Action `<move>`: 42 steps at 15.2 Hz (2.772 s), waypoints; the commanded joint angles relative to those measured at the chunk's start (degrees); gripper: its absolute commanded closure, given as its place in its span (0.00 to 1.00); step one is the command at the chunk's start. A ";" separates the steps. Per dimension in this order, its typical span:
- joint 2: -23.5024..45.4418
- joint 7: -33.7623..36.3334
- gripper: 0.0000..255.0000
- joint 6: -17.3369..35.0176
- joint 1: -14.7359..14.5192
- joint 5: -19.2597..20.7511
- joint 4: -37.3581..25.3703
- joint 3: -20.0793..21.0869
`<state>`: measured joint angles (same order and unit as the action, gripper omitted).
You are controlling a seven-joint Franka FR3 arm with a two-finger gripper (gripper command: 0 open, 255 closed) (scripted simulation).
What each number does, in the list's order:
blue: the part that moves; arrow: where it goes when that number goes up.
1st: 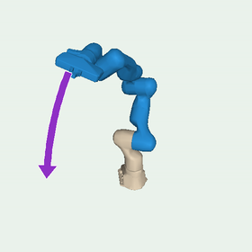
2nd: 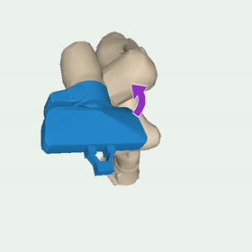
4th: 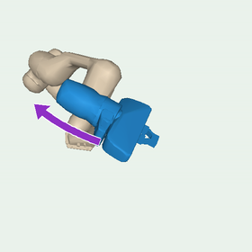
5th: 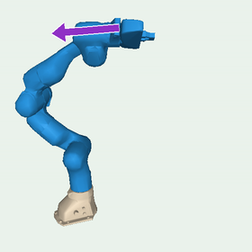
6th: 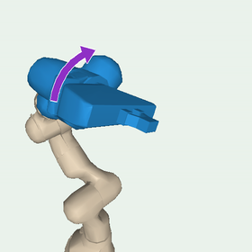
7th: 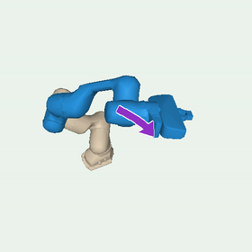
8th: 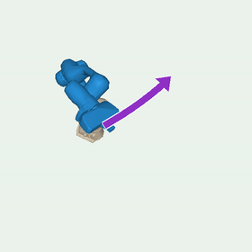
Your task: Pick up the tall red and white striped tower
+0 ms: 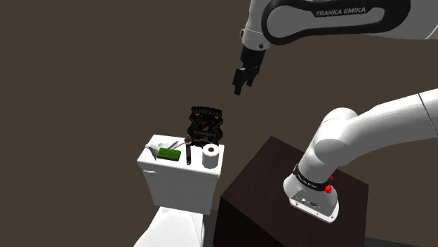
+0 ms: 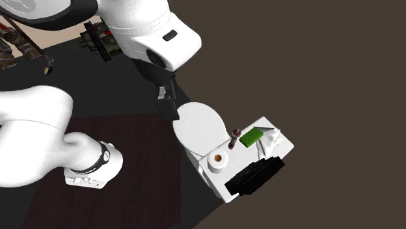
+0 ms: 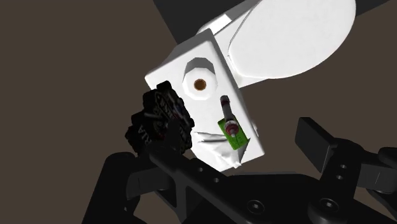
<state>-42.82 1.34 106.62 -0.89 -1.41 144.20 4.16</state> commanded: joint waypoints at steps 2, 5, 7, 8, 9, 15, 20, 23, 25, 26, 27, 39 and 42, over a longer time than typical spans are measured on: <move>2.97 2.56 0.00 7.39 -0.03 0.01 3.24 2.27; 7.35 5.28 0.00 14.80 0.25 0.50 5.39 4.57; 10.86 7.31 0.00 19.77 0.68 1.16 6.30 6.20; 12.77 8.43 0.00 22.23 0.98 1.64 6.60 7.04; 14.79 9.63 0.00 24.68 1.35 2.25 6.78 7.90; 28.68 19.58 0.00 38.19 5.46 9.96 5.49 13.70; 42.08 34.48 0.00 45.71 9.94 25.80 0.80 17.51; 50.43 45.29 0.00 47.51 9.62 38.00 -3.79 16.40; 55.73 51.57 0.00 48.00 7.79 44.94 -7.33 14.24; 58.27 54.31 0.00 48.15 6.66 47.89 -9.20 13.00; 60.76 56.80 0.00 48.24 5.53 50.53 -11.11 11.81; 77.47 70.67 0.00 50.63 -1.89 64.20 -23.58 3.68; 77.86 71.14 1.00 50.84 -2.09 64.61 -23.72 3.43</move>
<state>34.91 72.31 157.40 -2.91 63.07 120.54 7.66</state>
